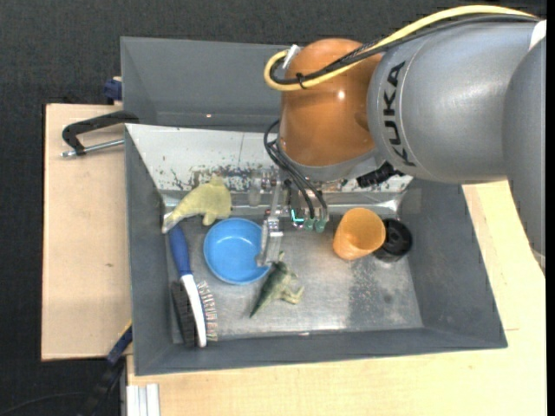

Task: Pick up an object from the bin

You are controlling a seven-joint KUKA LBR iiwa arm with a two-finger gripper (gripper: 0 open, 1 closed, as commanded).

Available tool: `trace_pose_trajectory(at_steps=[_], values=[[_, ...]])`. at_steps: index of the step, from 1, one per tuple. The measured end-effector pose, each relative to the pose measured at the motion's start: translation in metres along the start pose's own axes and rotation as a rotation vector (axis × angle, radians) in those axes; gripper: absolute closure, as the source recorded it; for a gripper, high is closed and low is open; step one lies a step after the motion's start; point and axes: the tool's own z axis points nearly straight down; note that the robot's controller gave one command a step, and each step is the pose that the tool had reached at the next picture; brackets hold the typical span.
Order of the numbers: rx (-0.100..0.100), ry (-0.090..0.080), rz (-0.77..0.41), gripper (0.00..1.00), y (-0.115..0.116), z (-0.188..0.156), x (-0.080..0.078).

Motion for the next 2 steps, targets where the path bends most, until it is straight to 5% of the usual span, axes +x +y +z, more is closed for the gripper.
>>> trace_pose_trajectory(at_steps=[1,2], values=[[0.001,-0.002,-0.232,0.0,-0.0414,0.119,0.05],[-0.001,-0.009,-0.232,1.0,-0.04,0.1159,0.0476]])
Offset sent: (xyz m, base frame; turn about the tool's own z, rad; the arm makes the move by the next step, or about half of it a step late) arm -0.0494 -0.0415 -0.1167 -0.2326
